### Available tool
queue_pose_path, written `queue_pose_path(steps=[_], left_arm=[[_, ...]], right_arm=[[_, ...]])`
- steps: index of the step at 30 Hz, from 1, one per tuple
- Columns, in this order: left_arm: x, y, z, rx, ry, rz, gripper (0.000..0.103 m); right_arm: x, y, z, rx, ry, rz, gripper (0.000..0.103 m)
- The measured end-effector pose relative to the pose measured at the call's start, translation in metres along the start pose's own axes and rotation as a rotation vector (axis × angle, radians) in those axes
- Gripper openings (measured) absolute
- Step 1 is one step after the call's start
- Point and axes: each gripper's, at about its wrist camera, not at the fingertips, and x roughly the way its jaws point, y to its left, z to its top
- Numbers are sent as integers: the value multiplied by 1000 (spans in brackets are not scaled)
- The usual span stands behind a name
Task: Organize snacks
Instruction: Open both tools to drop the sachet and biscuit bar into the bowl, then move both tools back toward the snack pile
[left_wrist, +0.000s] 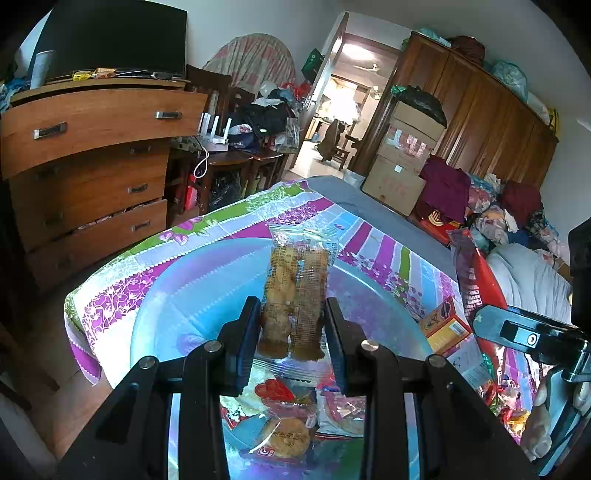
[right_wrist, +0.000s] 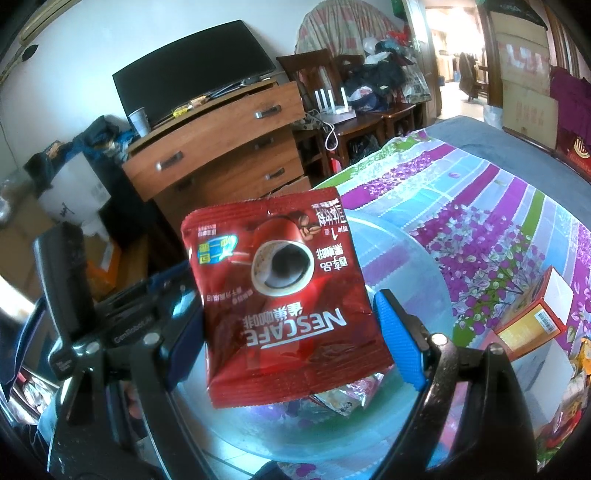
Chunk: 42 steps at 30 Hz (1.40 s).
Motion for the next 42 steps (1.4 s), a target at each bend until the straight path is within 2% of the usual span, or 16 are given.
queue_pose_path(steps=[13, 21, 26, 29, 34, 37, 39, 41, 42], left_arm=[[13, -3, -6, 4, 41, -8, 35], [15, -1, -10, -10, 51, 6, 68], [18, -2, -14, -15, 49, 38, 77], [21, -3, -19, -12, 61, 41, 77], [16, -9, -22, 3, 58, 36, 77], [1, -26, -23, 46, 21, -1, 77], [-10, -42, -24, 91, 2, -43, 77], [-21, -68, -31, 174, -11, -115, 77], [-24, -80, -35, 205, -10, -143, 77]], right_arm=[[7, -3, -4, 6, 20, 4, 88], [11, -2, -8, 14, 41, 6, 91], [10, -2, -14, 15, 43, -6, 91], [8, 1, -24, 5, 38, -31, 91], [-16, 3, -68, -38, -20, -88, 91], [-43, -9, -114, -40, -30, -136, 91], [-60, -27, -147, -14, -3, -158, 90], [-74, -50, -176, 20, 38, -189, 89], [-82, -70, -197, 18, 71, -249, 89]])
